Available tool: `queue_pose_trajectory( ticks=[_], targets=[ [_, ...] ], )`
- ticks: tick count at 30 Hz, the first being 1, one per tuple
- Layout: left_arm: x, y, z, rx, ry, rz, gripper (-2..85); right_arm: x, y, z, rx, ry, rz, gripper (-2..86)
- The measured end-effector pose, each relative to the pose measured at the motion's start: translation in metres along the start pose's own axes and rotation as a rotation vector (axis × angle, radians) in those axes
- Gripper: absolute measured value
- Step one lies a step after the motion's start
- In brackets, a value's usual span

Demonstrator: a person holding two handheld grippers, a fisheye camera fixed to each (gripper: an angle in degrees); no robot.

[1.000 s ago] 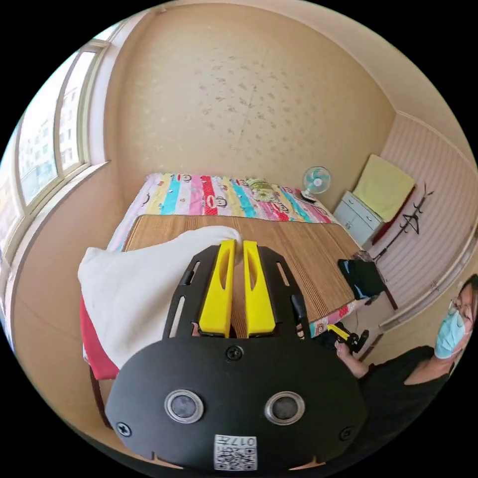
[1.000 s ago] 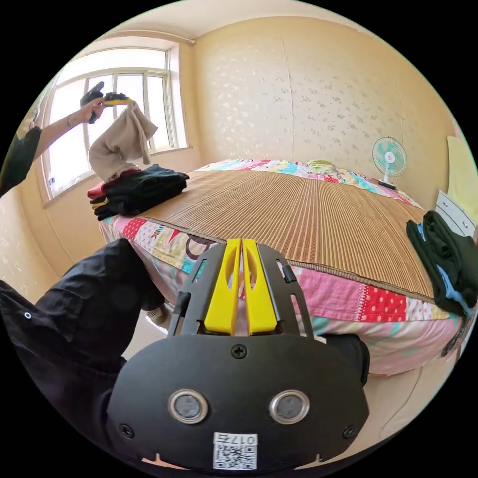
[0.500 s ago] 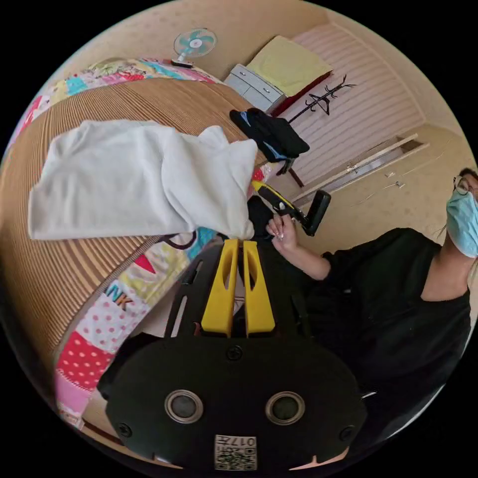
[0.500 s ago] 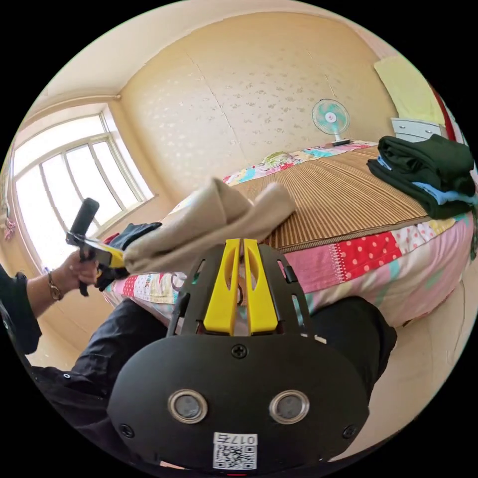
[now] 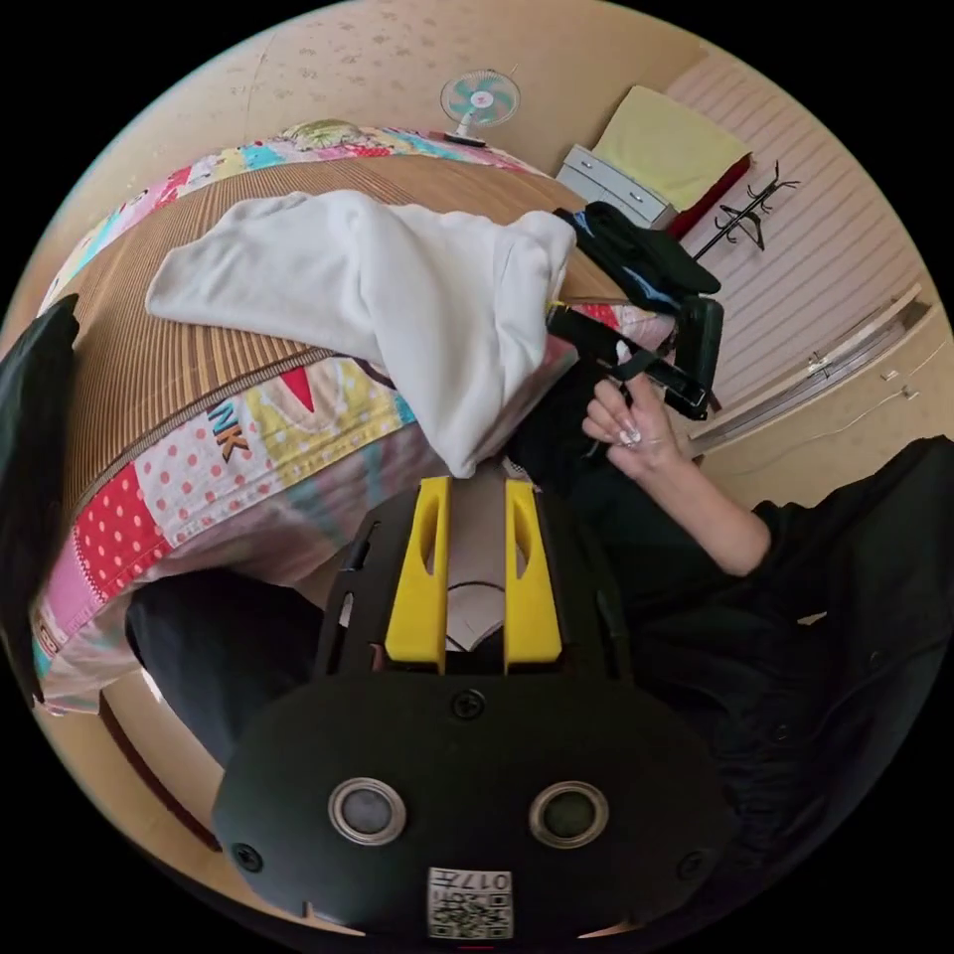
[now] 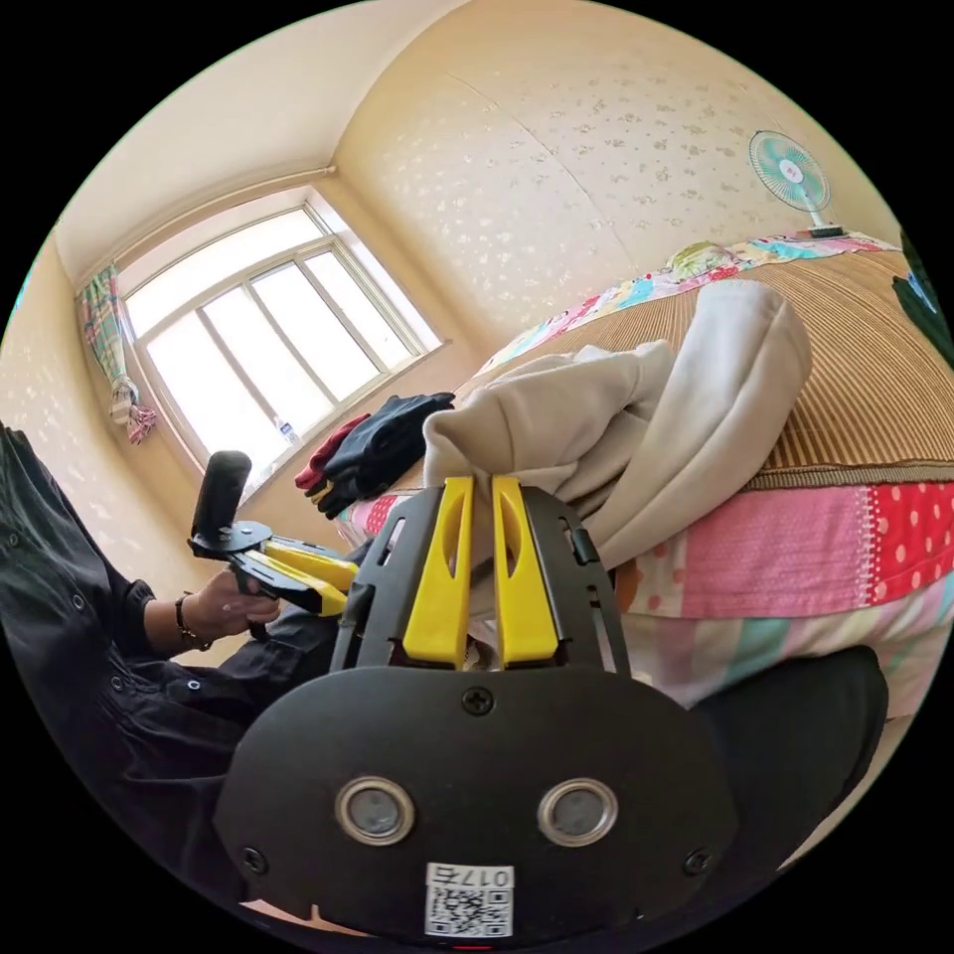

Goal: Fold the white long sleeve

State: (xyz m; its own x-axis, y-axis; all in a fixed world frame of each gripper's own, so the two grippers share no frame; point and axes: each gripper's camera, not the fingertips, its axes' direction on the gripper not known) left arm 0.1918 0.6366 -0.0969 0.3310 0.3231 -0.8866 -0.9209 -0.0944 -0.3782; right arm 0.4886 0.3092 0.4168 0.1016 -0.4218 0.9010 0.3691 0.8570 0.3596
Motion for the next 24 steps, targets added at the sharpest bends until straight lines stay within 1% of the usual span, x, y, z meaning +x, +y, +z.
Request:
queue_pose_trajectory(
  ticks=[2, 4, 5, 7, 9, 11, 12, 13, 14, 15, 16, 17, 18, 19, 20, 21, 22, 23, 24],
  targets=[
    [-0.011, -0.001, -0.032, 0.169, 0.110, -0.043, 10.0, 0.001, 0.002, -0.006, -0.012, -0.051, -0.015, 2.5],
    [-0.024, -0.010, -0.041, 0.234, 0.204, -0.083, 13.2, 0.004, 0.005, -0.010, -0.028, -0.094, -0.008, 2.5],
    [-0.032, -0.019, -0.042, 0.251, 0.242, -0.112, 14.6, 0.006, 0.006, -0.011, -0.044, -0.134, -0.010, 2.5],
    [-0.041, -0.033, -0.038, 0.251, 0.262, -0.134, 15.7, 0.007, 0.007, -0.012, -0.070, -0.187, -0.015, 2.6],
    [-0.048, -0.043, -0.031, 0.235, 0.238, -0.164, 15.4, 0.007, 0.009, -0.013, -0.083, -0.225, -0.022, 2.5],
    [-0.059, -0.052, -0.012, 0.141, 0.222, -0.214, 9.3, 0.003, 0.013, -0.020, -0.091, -0.240, -0.042, 2.4],
    [-0.062, -0.051, -0.009, 0.131, 0.228, -0.225, 8.0, 0.003, 0.014, -0.023, -0.087, -0.241, -0.046, 2.4],
    [-0.069, -0.043, -0.012, 0.163, 0.239, -0.251, 5.3, 0.002, 0.016, -0.030, -0.084, -0.241, -0.050, 2.2],
    [-0.077, -0.031, -0.020, 0.219, 0.304, -0.234, 4.2, 0.002, 0.018, -0.039, -0.067, -0.250, -0.061, 2.1],
    [-0.081, -0.025, -0.026, 0.247, 0.358, -0.213, 3.6, 0.002, 0.019, -0.045, -0.048, -0.266, -0.072, 2.0],
    [-0.084, -0.014, -0.041, 0.289, 0.489, -0.124, 3.0, 0.001, 0.021, -0.061, 0.012, -0.327, -0.098, 1.7],
    [-0.081, -0.003, -0.063, 0.327, 0.588, 0.009, 2.4, 0.004, 0.023, -0.083, 0.096, -0.447, -0.111, 1.4],
    [-0.079, 0.006, -0.078, 0.366, 0.617, 0.073, 2.2, 0.007, 0.024, -0.094, 0.131, -0.518, -0.101, 1.3],
    [-0.077, 0.024, -0.115, 0.461, 0.681, 0.178, 1.9, 0.014, 0.024, -0.115, 0.187, -0.607, -0.043, 1.1],
    [-0.080, 0.042, -0.153, 0.556, 0.774, 0.269, 1.6, 0.013, 0.026, -0.140, 0.263, -0.643, -0.041, 1.0],
    [-0.083, 0.051, -0.171, 0.598, 0.815, 0.309, 1.5, 0.010, 0.027, -0.154, 0.306, -0.643, -0.060, 1.0],
    [-0.088, 0.068, -0.208, 0.680, 0.884, 0.404, 1.2, 0.000, 0.030, -0.180, 0.382, -0.600, -0.106, 1.0],
    [-0.093, 0.086, -0.243, 0.759, 0.922, 0.487, 1.1, -0.012, 0.029, -0.200, 0.415, -0.528, -0.149, 1.1],
    [-0.095, 0.094, -0.259, 0.794, 0.935, 0.521, 1.0, -0.018, 0.026, -0.207, 0.410, -0.498, -0.171, 1.2]
  ],
)
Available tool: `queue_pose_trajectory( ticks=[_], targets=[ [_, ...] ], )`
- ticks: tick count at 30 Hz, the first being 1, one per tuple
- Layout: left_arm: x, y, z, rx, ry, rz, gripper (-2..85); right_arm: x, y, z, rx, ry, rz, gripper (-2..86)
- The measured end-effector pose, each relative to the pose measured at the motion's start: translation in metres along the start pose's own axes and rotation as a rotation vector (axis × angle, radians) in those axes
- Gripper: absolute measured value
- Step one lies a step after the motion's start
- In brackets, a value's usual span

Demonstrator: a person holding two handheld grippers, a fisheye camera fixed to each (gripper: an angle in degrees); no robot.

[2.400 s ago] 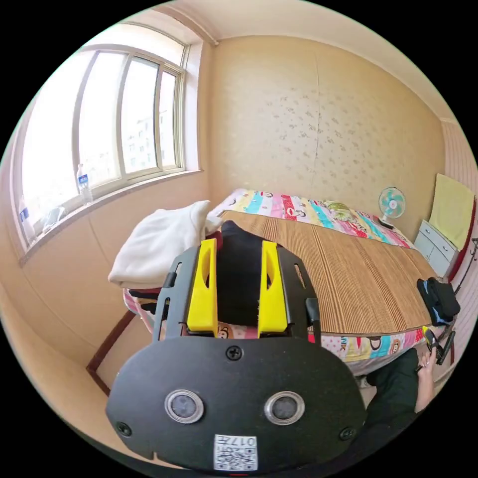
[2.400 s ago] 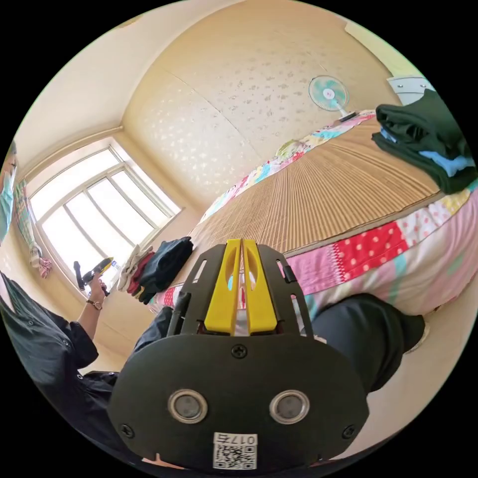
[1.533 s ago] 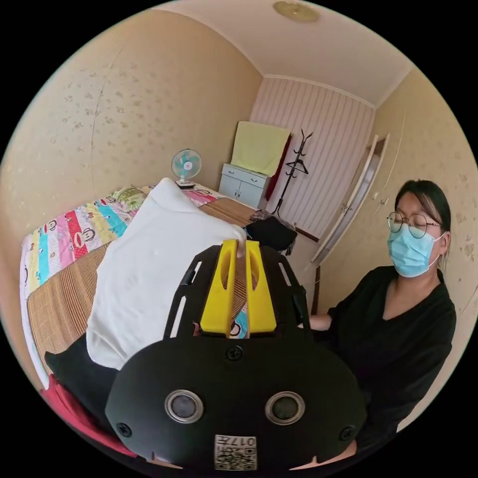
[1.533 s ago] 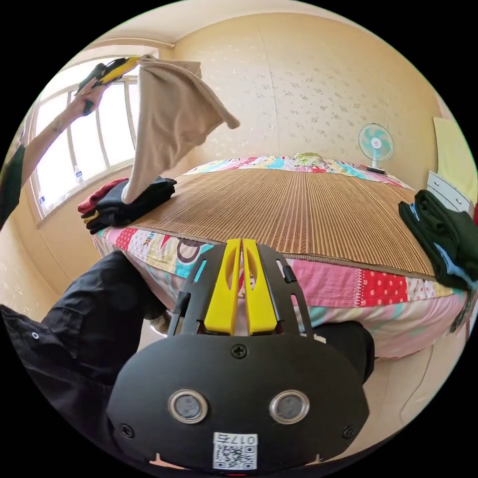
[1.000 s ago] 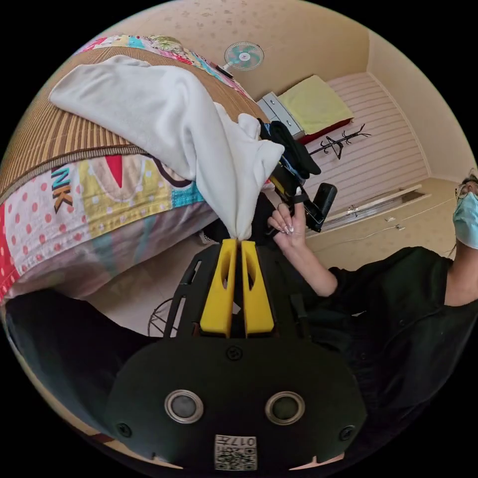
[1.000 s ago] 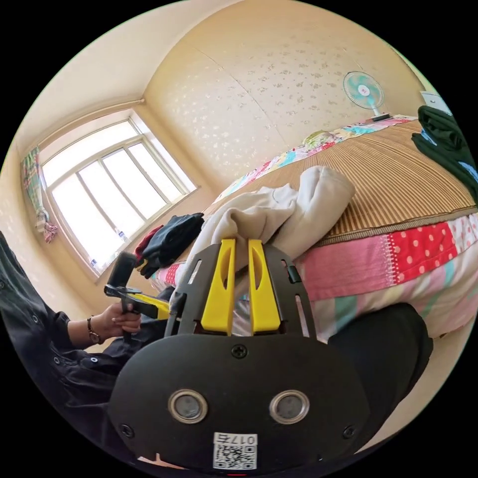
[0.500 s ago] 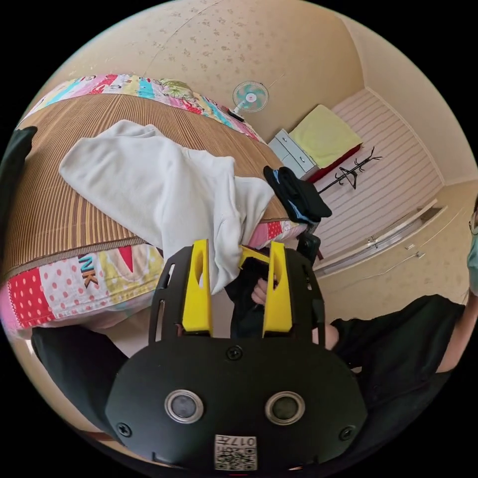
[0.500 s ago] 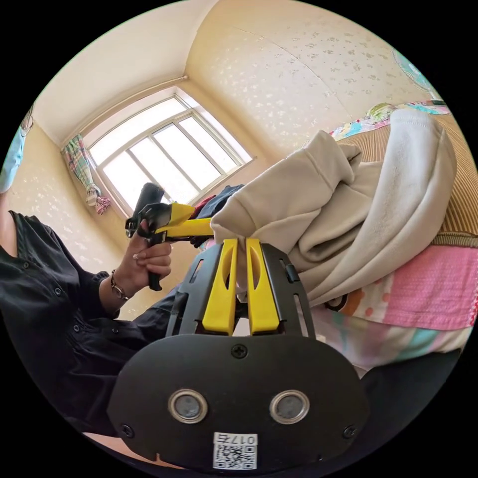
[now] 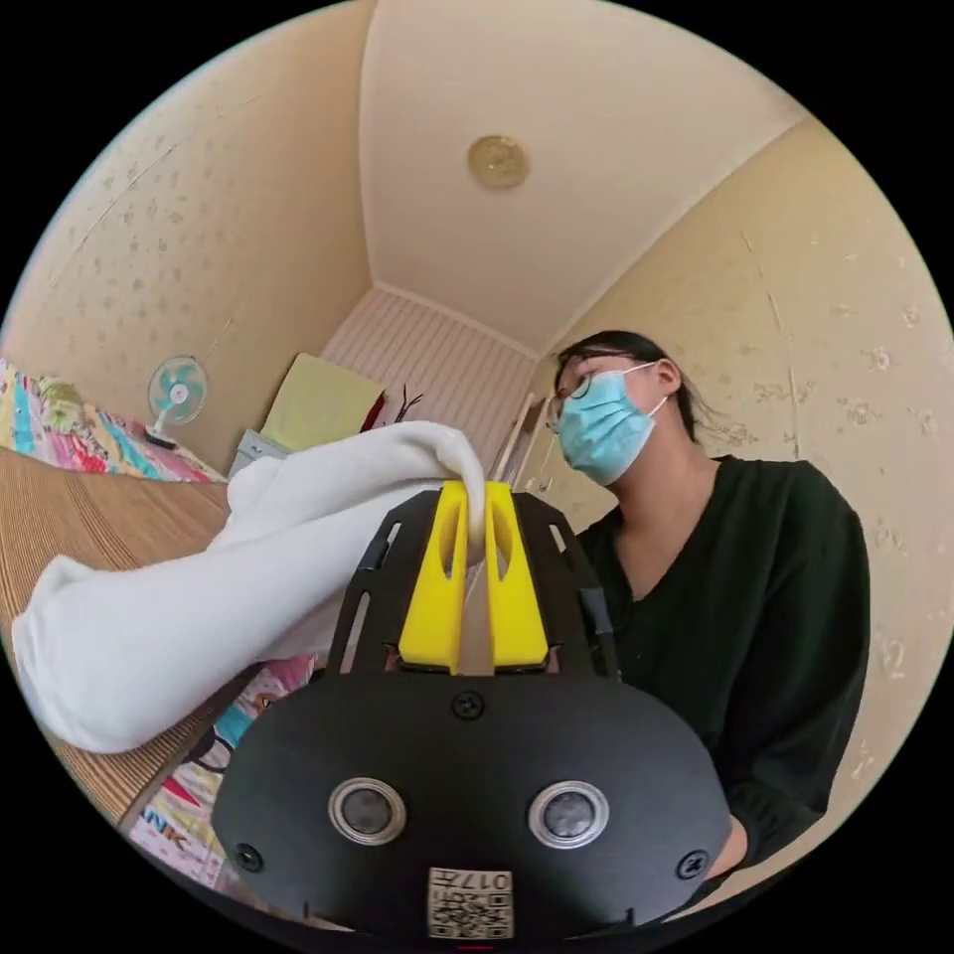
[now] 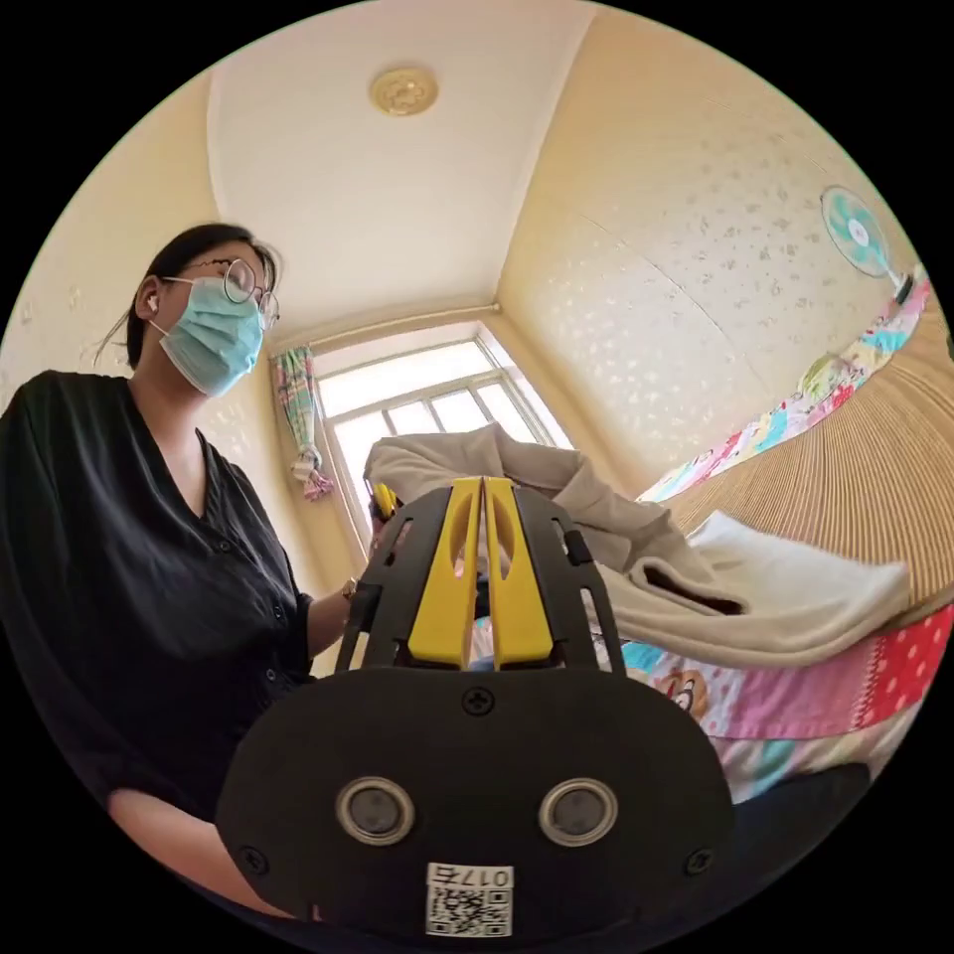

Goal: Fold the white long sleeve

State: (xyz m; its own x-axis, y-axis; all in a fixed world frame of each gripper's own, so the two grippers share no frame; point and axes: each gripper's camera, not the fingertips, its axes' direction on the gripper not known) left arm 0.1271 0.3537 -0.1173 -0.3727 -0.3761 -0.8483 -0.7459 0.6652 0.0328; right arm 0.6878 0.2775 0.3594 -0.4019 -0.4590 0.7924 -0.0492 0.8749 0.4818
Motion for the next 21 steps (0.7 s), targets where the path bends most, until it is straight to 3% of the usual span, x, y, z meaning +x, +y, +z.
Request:
queue_pose_trajectory(
  ticks=[3, 6, 8, 10, 17, 21],
  targets=[
    [0.047, -0.022, -0.045, 0.119, 0.172, 0.191, 0.8, -0.030, -0.030, 0.013, -0.150, 0.055, -0.099, 2.3],
    [0.059, -0.021, -0.079, 0.313, 0.475, 0.316, 0.6, -0.058, -0.045, 0.028, -0.176, 0.096, -0.163, 4.2],
    [0.050, -0.011, -0.093, 0.464, 0.665, 0.322, 0.5, -0.068, -0.046, 0.031, -0.106, -0.007, -0.161, 5.5],
    [0.046, -0.005, -0.095, 0.527, 0.716, 0.297, 0.5, -0.072, -0.041, 0.039, -0.102, -0.084, -0.155, 6.5],
    [0.068, -0.002, -0.056, 0.538, 1.005, 0.304, 0.7, -0.072, 0.017, 0.138, -0.530, 0.079, -0.214, 13.7],
    [0.083, -0.014, -0.030, 0.468, 1.026, 0.273, 0.6, -0.052, 0.045, 0.193, -0.636, -0.135, -0.124, 11.9]
  ],
)
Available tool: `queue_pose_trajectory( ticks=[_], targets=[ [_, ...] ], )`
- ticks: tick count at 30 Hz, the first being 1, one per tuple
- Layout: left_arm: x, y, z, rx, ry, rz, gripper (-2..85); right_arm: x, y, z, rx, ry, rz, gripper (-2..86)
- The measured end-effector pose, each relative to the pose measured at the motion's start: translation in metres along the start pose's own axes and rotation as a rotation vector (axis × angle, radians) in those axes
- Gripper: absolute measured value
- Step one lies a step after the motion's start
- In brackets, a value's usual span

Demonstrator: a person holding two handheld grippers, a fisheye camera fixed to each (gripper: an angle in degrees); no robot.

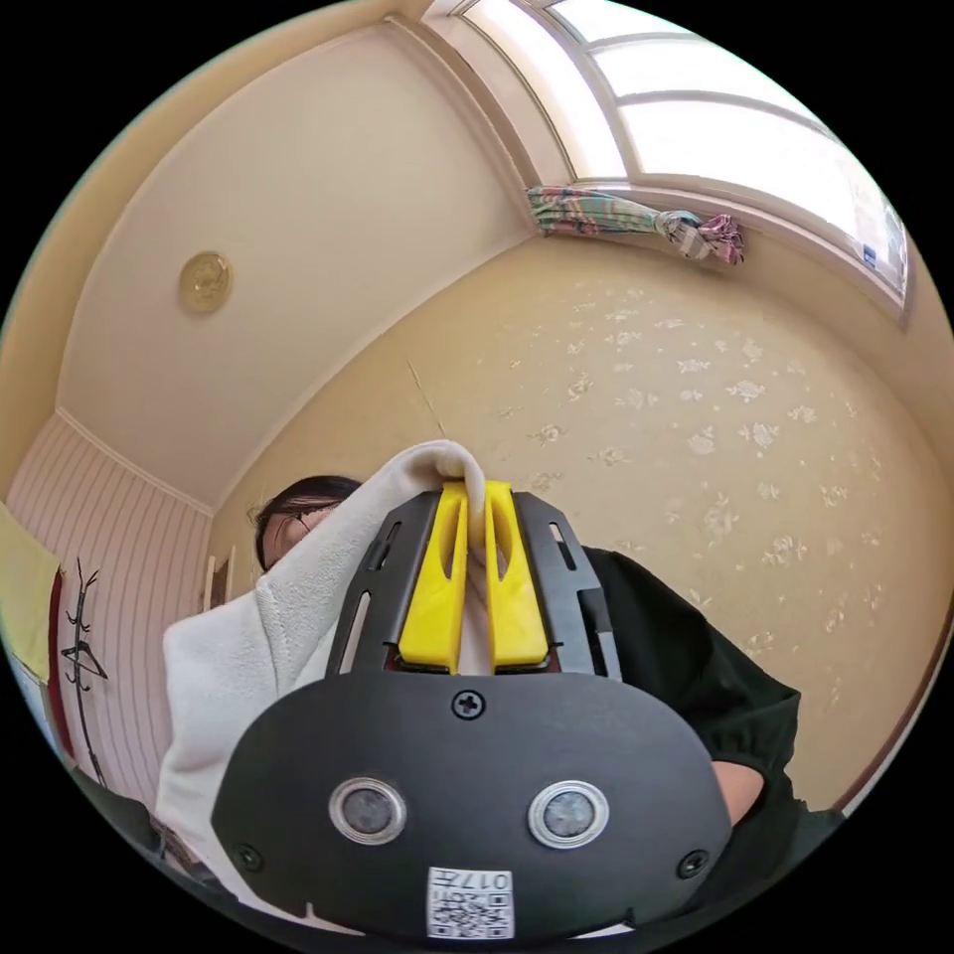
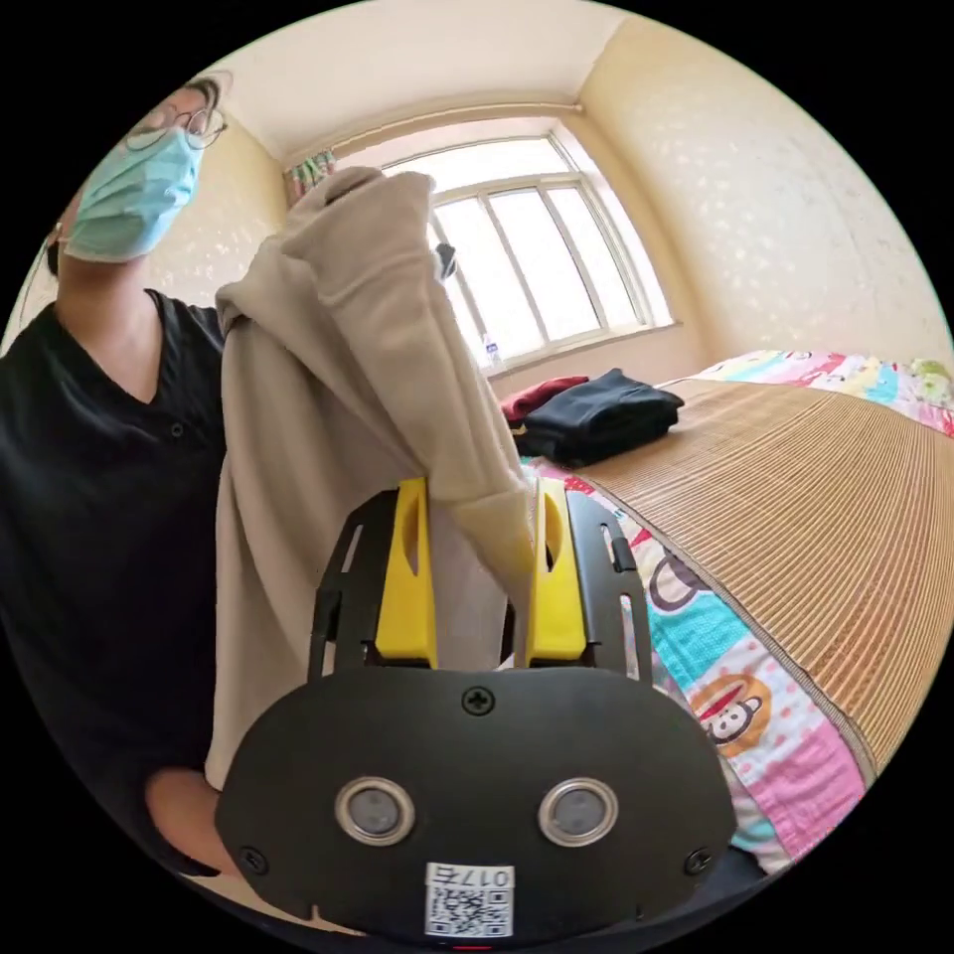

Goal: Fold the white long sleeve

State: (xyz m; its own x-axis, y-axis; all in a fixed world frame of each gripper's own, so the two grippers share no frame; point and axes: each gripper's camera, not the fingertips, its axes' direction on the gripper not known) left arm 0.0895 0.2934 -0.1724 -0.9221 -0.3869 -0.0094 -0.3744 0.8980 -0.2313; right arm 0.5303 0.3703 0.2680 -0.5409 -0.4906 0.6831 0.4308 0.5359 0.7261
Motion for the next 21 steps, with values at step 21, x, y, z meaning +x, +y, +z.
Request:
queue_pose_trajectory(
  ticks=[21],
  targets=[
    [0.062, -0.032, 0.066, -0.449, -1.295, -0.021, 0.2, -0.232, -0.132, -0.110, 0.948, 0.900, -0.185, 4.9]
  ],
)
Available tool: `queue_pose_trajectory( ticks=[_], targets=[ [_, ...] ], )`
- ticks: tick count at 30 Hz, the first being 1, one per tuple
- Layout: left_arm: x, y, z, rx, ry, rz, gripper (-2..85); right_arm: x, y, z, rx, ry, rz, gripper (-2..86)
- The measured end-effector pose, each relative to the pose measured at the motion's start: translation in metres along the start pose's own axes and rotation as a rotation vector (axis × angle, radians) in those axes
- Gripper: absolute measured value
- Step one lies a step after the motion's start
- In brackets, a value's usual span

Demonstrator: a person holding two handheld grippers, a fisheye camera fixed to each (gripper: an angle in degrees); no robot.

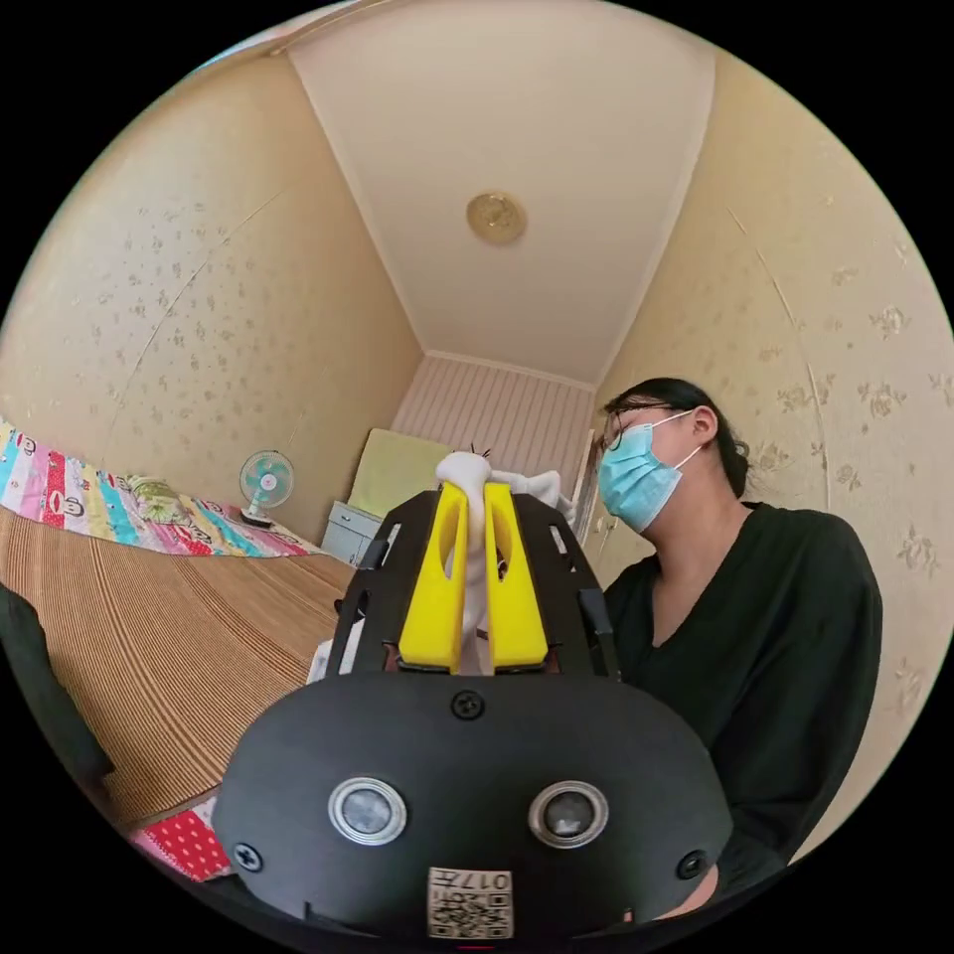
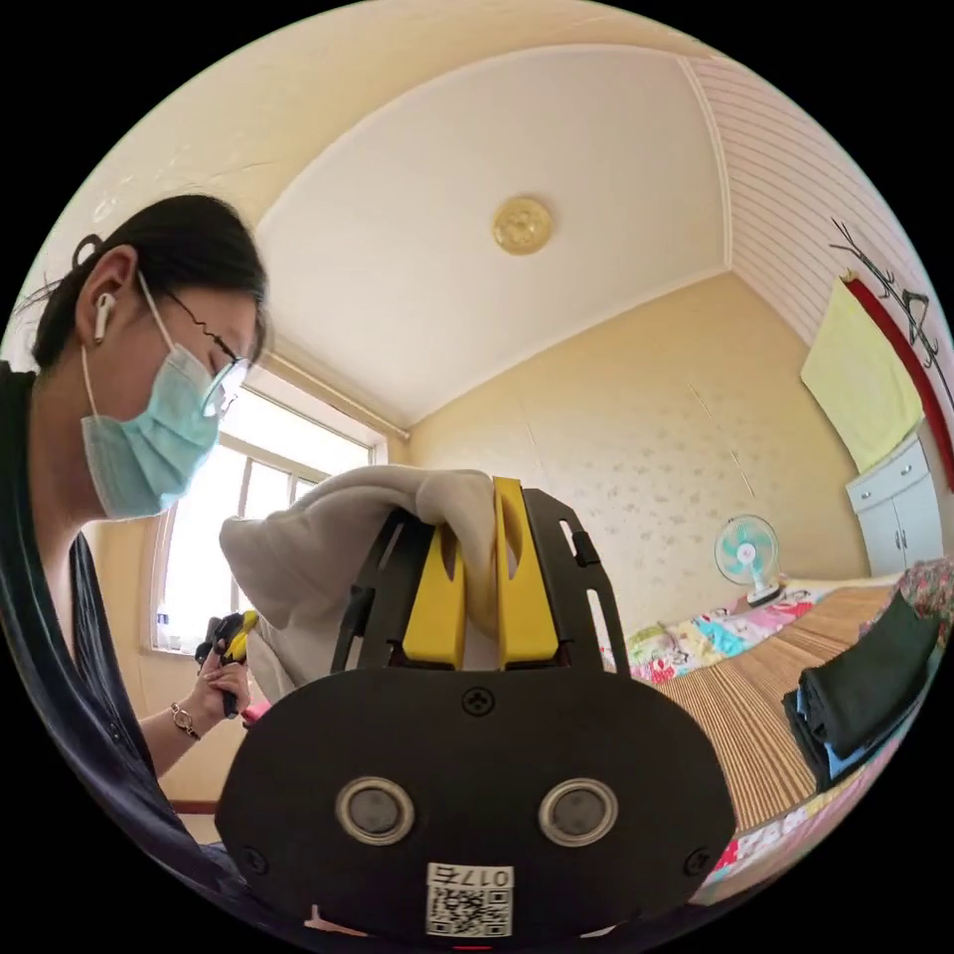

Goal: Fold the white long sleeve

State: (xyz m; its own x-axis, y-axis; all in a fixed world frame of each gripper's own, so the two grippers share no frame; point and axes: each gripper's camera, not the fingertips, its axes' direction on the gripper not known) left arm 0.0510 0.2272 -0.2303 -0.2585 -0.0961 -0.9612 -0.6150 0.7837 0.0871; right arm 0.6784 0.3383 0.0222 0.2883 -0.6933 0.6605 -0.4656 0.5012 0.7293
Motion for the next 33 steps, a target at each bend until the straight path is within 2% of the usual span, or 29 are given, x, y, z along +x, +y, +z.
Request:
queue_pose_trajectory(
  ticks=[3, 5, 7, 10, 12, 14, 16, 18, 22, 24, 26, 27, 29, 31, 33],
  targets=[
    [0.017, -0.029, 0.013, 0.001, -0.045, 0.067, 0.2, -0.020, -0.023, 0.009, -0.030, -0.028, -0.036, 5.1],
    [0.022, -0.054, 0.040, -0.107, -0.219, 0.086, 0.2, -0.023, -0.038, 0.038, -0.162, 0.058, 0.002, 5.6],
    [0.019, -0.070, 0.061, -0.162, -0.298, 0.077, 0.2, -0.020, -0.044, 0.061, -0.242, 0.101, 0.025, 6.1],
    [0.021, -0.087, 0.085, -0.181, -0.262, 0.128, 0.3, -0.018, -0.048, 0.078, -0.294, 0.105, 0.050, 6.3],
    [0.035, -0.089, 0.090, -0.156, -0.129, 0.210, 0.4, -0.025, -0.047, 0.067, -0.243, 0.072, 0.018, 6.2],
    [0.057, -0.081, 0.087, -0.054, -0.003, 0.308, 0.4, -0.029, -0.033, 0.026, -0.030, -0.073, -0.034, 6.2],
    [0.058, -0.081, 0.089, -0.019, 0.005, 0.273, 0.4, -0.026, -0.022, 0.005, 0.082, -0.164, -0.060, 6.2],
    [0.062, -0.087, 0.101, -0.028, -0.085, 0.277, 0.5, -0.027, -0.020, 0.004, 0.082, -0.190, -0.064, 6.3],
    [0.016, -0.134, 0.152, -0.106, -0.365, 0.215, 1.2, -0.034, -0.023, 0.084, -0.113, 0.107, -0.178, 6.6],
    [-0.050, -0.166, 0.184, -0.165, -0.515, 0.088, 2.4, -0.017, -0.013, 0.155, -0.196, 0.189, -0.300, 7.3],
    [-0.175, -0.200, 0.233, -0.308, -0.720, -0.084, 5.5, 0.038, 0.013, 0.288, -0.409, 0.266, -0.383, 9.2],
    [-0.211, -0.203, 0.243, -0.343, -0.785, -0.129, 6.1, 0.059, 0.023, 0.324, -0.485, 0.271, -0.362, 9.7],
    [-0.335, -0.187, 0.250, -0.416, -0.881, -0.440, 8.1, 0.163, 0.084, 0.447, -0.911, 0.267, -0.063, 10.7],
    [-0.382, -0.158, 0.247, -0.443, -0.845, -0.523, 8.8, 0.212, 0.145, 0.474, -1.091, 0.306, 0.102, 10.8],
    [-0.409, -0.117, 0.249, -0.532, -0.893, -0.573, 9.9, 0.229, 0.200, 0.466, -1.163, 0.343, 0.164, 11.0]
  ],
)
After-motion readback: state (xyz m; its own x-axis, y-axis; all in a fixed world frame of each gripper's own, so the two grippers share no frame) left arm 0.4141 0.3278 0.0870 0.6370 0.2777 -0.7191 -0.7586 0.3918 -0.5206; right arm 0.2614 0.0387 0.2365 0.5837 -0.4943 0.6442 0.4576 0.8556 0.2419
